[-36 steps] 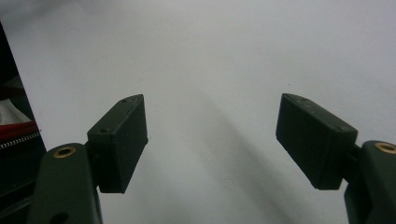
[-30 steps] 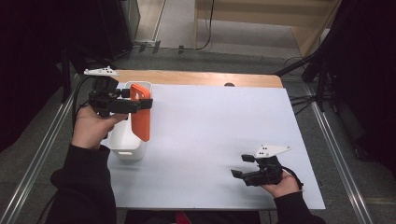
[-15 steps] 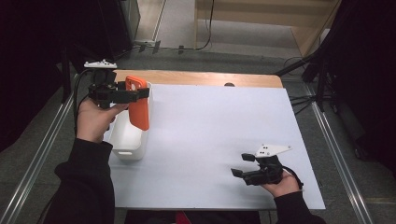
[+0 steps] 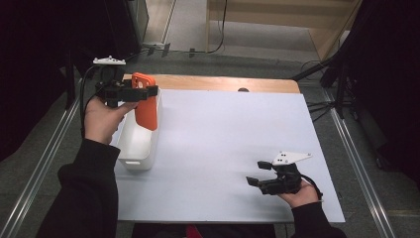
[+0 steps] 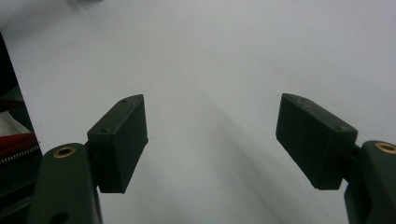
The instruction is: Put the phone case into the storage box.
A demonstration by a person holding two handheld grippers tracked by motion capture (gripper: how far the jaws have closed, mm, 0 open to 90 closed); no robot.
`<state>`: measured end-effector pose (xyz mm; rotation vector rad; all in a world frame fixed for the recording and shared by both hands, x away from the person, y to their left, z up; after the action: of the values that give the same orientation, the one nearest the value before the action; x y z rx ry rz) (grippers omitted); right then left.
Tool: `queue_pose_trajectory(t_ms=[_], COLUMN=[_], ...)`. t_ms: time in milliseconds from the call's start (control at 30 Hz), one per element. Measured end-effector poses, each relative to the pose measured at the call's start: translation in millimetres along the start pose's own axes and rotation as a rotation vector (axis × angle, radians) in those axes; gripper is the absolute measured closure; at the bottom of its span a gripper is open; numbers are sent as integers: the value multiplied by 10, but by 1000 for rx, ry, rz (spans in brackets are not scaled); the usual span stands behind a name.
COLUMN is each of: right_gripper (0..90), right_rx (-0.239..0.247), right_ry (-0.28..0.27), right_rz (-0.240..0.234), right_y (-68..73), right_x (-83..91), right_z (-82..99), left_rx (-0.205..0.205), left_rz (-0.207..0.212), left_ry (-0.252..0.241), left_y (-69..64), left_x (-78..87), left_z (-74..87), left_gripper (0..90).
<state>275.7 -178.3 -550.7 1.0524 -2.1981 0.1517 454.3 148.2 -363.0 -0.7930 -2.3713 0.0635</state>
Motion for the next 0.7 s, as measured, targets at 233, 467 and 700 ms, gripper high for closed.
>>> queue_pose_trajectory(t_ms=[233, 467, 700], right_gripper=[236, 236, 236], right_rx=[2, -2, 1], right_ry=[3, 0, -3], right_rz=[-7, -7, -13], right_y=[-2, 1, 10], right_x=[-14, -4, -3], right_z=[-4, -6, -11], left_rx=[17, 57, 79], left_rz=[-6, -15, -51], left_ry=[-13, -41, -49], left_y=[16, 129, 281], left_x=[-60, -87, -128], left_z=[-163, -316, -442], left_gripper=[157, 157, 157])
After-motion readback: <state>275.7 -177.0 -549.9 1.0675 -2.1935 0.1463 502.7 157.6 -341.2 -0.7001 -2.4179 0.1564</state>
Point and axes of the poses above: each handheld gripper's, and its own axes: x roughly backward along the jaws, z roughly out of its underside, y roughly to its left, the point moved 10 cm from there along -x, roughly forward along the jaws, and after that the axes turned 3 degrees about x, right-handed, at the moved point
